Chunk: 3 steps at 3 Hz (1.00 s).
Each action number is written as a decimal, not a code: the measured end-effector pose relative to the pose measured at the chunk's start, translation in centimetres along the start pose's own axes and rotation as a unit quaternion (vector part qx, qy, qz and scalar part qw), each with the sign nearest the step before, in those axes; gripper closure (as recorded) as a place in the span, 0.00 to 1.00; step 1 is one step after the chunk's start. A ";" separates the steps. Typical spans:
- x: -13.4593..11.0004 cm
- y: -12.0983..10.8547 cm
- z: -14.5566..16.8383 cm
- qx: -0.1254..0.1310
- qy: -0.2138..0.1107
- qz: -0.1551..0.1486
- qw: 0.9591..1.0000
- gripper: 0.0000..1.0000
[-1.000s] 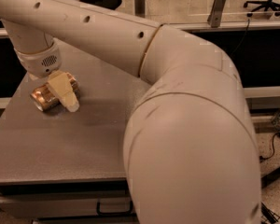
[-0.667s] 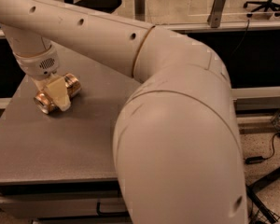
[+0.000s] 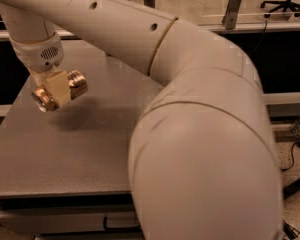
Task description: Pick orange can
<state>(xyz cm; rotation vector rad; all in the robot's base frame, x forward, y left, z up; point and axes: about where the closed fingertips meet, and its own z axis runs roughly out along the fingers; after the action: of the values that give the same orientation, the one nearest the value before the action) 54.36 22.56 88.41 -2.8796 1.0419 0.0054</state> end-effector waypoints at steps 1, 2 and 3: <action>-0.2 1.1 -3.7 0.029 -0.017 -0.008 0.999 1.00; -0.6 2.8 -6.6 0.048 -0.030 -0.022 0.998 1.00; -1.0 3.4 -8.5 0.063 -0.053 -0.027 0.996 1.00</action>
Offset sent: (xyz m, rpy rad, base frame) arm -0.0675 -0.0809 0.0973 0.0260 0.0514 0.0967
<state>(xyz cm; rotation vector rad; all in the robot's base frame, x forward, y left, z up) 51.25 19.92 96.66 -2.7592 0.9098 0.0858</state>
